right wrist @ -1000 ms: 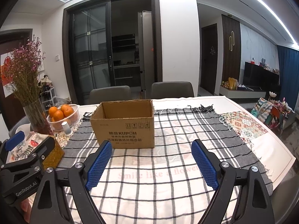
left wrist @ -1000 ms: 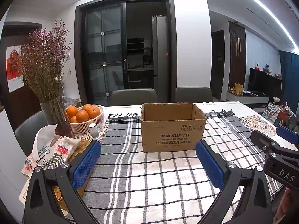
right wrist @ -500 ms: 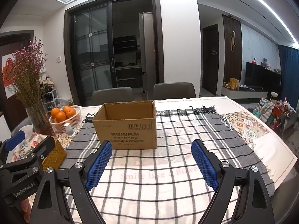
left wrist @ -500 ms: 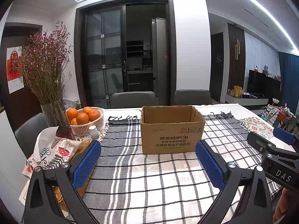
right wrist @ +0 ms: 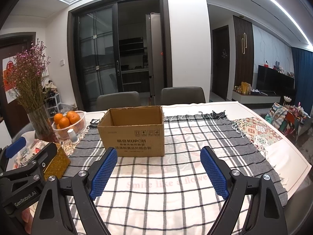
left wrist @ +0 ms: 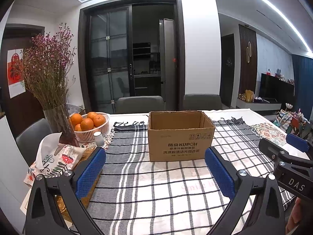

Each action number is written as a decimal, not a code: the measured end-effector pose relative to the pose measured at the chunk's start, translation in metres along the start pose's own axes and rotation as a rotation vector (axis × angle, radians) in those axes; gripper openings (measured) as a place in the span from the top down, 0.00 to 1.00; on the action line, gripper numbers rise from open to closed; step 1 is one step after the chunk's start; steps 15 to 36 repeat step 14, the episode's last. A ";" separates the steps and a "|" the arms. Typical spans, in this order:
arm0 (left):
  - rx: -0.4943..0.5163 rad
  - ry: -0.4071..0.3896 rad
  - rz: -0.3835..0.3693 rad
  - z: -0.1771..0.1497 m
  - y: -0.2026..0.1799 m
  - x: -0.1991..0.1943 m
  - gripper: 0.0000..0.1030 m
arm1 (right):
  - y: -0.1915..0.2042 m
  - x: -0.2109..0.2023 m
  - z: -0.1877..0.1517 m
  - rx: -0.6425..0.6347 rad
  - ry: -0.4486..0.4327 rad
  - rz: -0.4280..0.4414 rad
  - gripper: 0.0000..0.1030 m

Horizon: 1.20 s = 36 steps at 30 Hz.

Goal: Organize rigid objects

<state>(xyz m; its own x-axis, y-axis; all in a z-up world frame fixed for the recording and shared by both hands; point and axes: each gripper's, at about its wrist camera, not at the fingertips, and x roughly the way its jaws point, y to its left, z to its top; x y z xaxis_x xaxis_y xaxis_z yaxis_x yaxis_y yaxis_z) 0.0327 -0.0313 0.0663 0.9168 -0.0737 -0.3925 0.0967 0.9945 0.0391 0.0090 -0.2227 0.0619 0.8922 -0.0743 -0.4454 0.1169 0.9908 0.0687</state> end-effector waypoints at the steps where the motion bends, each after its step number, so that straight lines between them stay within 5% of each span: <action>1: 0.000 -0.001 0.000 0.000 0.000 0.000 0.00 | 0.000 0.000 0.000 0.001 0.000 0.000 0.15; 36: -0.002 0.000 -0.002 0.000 0.001 0.000 0.00 | 0.000 0.000 0.000 0.001 0.002 0.003 0.15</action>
